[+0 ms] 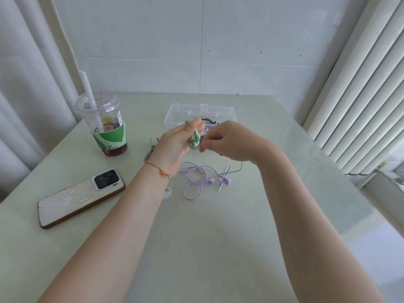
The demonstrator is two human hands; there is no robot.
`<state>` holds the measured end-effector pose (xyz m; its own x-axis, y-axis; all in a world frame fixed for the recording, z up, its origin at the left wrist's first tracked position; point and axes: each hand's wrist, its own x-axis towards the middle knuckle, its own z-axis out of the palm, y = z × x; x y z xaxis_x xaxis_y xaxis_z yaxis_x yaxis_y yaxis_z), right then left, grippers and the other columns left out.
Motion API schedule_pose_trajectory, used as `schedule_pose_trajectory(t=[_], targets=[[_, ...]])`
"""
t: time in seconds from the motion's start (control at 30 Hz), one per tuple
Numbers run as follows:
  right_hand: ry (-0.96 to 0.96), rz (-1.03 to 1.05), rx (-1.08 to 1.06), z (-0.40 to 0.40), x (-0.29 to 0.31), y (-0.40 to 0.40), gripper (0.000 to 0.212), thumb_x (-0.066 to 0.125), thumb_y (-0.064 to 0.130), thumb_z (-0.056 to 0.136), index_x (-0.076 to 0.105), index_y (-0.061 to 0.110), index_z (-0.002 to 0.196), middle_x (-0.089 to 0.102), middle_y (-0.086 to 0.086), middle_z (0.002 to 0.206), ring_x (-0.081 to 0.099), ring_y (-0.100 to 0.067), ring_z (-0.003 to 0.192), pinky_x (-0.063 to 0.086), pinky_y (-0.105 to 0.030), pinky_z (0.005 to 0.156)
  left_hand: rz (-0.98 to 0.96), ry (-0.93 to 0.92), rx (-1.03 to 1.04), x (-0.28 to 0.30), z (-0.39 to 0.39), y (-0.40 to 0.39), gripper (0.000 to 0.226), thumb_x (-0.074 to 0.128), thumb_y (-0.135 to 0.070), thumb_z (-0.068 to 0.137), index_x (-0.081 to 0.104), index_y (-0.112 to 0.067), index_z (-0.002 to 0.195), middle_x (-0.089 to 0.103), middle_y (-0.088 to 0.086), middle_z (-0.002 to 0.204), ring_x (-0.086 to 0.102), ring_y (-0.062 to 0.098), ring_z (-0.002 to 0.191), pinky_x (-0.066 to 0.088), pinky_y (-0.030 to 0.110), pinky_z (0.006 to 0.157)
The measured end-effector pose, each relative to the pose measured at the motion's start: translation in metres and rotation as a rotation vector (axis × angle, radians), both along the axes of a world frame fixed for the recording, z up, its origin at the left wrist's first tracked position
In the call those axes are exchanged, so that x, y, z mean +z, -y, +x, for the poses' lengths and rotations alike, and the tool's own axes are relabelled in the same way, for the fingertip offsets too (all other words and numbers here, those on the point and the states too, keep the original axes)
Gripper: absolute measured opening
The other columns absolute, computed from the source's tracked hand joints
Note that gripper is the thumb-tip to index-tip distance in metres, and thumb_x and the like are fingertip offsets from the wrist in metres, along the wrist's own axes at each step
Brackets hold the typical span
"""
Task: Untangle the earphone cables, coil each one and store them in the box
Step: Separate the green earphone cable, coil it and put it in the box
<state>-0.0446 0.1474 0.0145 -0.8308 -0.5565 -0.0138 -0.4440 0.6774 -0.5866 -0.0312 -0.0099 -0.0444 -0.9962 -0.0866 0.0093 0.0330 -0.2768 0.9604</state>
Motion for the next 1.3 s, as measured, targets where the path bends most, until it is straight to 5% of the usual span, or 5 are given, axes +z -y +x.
schedule_pose_trajectory(t=[0.3, 0.63, 0.77, 1.03, 1.3], targets=[[0.031, 0.114, 0.095, 0.014, 0.001, 0.008, 0.016, 0.064, 0.035, 0.090, 0.076, 0.028, 0.096, 0.049, 0.011, 0.057, 0.043, -0.004, 0.050, 0.032, -0.016, 0.047, 0.147, -0.023, 0.122, 0.003, -0.001, -0.005, 0.019, 0.054, -0.024, 0.098, 0.066, -0.021, 0.113, 0.065, 0.000, 0.126, 0.061, 0.013, 0.119, 0.042, 0.030, 0.102], [-0.196, -0.160, -0.183, -0.008, 0.005, -0.008, 0.015, 0.058, 0.022, 0.090, 0.071, 0.014, 0.089, 0.050, 0.010, 0.061, 0.041, -0.004, 0.051, 0.031, -0.016, 0.047, -0.306, -0.039, -0.027, -0.002, -0.001, -0.008, 0.028, 0.048, -0.026, 0.101, 0.071, -0.010, 0.098, 0.064, 0.002, 0.070, 0.059, 0.022, 0.077, 0.042, 0.031, 0.073], [-0.242, -0.319, -0.273, -0.016, -0.001, -0.010, 0.009, 0.058, 0.019, 0.092, 0.066, 0.016, 0.090, 0.044, 0.007, 0.058, 0.039, -0.001, 0.043, 0.027, -0.013, 0.043, -0.114, -0.001, -0.213, 0.006, 0.003, -0.013, 0.046, 0.034, -0.031, 0.105, 0.070, -0.007, 0.089, 0.060, 0.005, 0.065, 0.057, 0.023, 0.063, 0.037, 0.031, 0.066], [-0.063, -0.231, -0.125, -0.018, -0.014, -0.006, 0.025, 0.055, 0.025, 0.096, 0.063, 0.024, 0.072, 0.047, 0.002, 0.060, 0.040, -0.013, 0.056, 0.033, -0.024, 0.053, 0.402, -0.056, -0.265, 0.018, 0.009, -0.008, 0.028, 0.047, -0.026, 0.099, 0.072, -0.014, 0.099, 0.069, -0.001, 0.085, 0.066, 0.015, 0.079, 0.045, 0.030, 0.083], [-0.014, 0.069, -0.021, -0.015, -0.020, -0.001, 0.024, 0.043, 0.023, 0.102, 0.066, 0.018, 0.096, 0.057, 0.004, 0.061, 0.044, -0.001, 0.041, 0.035, -0.015, 0.045, 0.392, -0.067, -0.160, 0.014, 0.006, -0.004, 0.021, 0.048, -0.032, 0.099, 0.063, -0.028, 0.114, 0.066, -0.009, 0.125, 0.060, 0.008, 0.119, 0.039, 0.045, 0.103]])
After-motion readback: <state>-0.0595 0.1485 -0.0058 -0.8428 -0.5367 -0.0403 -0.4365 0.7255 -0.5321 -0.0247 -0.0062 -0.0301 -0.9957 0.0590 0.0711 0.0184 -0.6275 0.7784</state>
